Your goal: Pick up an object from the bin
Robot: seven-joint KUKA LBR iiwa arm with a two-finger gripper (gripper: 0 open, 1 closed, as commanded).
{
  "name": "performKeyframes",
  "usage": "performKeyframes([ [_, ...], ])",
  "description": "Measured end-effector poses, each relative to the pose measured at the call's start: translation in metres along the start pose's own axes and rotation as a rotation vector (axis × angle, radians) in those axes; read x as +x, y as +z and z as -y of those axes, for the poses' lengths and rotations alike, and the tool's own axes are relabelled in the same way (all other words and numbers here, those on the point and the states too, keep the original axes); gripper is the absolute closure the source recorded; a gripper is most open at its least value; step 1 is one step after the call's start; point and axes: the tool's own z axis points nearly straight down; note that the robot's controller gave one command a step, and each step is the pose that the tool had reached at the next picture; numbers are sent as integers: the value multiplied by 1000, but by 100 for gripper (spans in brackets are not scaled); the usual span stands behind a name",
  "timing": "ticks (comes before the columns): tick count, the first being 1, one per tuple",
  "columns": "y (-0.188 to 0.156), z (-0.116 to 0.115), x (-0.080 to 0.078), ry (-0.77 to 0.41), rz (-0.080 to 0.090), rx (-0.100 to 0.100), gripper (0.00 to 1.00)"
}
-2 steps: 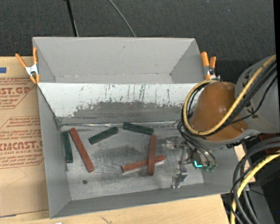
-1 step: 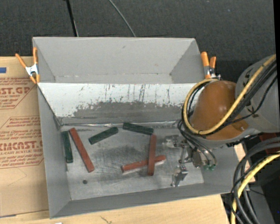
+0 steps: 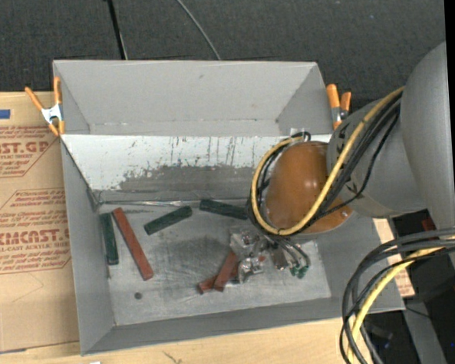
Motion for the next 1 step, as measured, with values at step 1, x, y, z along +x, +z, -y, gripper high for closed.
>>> performKeyframes([
  [1, 0, 0, 0, 0, 0, 0, 100],
])
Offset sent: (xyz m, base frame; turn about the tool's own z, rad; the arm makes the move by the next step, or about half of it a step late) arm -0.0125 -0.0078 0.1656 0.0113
